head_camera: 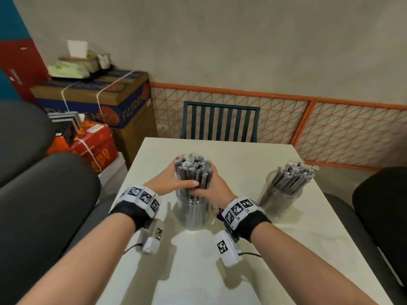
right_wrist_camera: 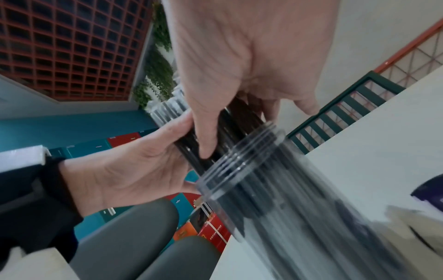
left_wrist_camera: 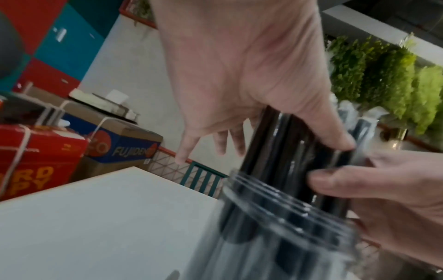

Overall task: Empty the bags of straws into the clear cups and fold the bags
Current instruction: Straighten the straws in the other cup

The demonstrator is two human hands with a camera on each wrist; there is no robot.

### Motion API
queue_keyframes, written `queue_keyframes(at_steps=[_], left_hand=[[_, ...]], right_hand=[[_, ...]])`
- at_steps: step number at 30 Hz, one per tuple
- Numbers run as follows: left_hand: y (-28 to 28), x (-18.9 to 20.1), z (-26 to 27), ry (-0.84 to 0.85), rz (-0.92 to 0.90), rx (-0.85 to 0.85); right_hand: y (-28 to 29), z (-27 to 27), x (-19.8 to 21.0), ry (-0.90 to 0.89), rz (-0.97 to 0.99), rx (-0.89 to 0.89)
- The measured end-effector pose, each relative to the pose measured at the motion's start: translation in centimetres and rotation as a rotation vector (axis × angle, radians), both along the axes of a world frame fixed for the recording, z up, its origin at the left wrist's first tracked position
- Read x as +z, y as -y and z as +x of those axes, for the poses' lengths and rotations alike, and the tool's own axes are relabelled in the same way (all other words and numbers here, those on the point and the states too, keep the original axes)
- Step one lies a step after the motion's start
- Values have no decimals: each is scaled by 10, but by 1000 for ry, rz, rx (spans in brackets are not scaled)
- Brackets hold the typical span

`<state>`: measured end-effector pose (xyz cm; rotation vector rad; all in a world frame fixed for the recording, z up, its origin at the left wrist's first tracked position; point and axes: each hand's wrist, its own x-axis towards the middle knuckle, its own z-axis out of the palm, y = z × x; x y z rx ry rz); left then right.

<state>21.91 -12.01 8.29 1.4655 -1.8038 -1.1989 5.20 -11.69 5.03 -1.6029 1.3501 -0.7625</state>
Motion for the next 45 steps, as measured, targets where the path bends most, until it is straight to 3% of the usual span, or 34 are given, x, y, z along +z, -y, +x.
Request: queue_keyframes(at_steps=[3, 6, 9, 12, 16, 19, 23, 29, 35, 39, 42, 45], left_hand=[[8, 3, 0, -7, -67, -76], [13, 18, 11, 17, -63, -138], [14, 20, 24, 93, -4, -218], [12, 8, 34, 118, 71, -191], [6, -6, 17, -4, 24, -192], [8, -8, 5, -55, -28, -161], [13, 10, 10, -80, -117, -191], [15, 5, 29, 103, 117, -178], [-4, -12, -5, -143, 39, -57], [2, -2, -7, -228, -26, 9], [12, 9, 9, -128, 35, -151], [15, 8, 28, 113, 152, -145]], right_hand=[[8, -1, 8, 10, -81, -26], [17, -12, 32, -32, -130, 100], [21, -23, 37, -129, -60, 200], [11, -31, 31, -212, 24, 208], [-11, -16, 20, -97, -26, 195], [-16, -1, 14, 15, -82, 84], [-8, -5, 36, -38, -199, 68], [4, -28, 22, -250, 56, 198], [-4, -17, 7, -172, 55, 167], [-6, -8, 24, -154, -110, 66], [1, -12, 36, -254, -123, 146], [8, -27, 35, -438, 22, 310]])
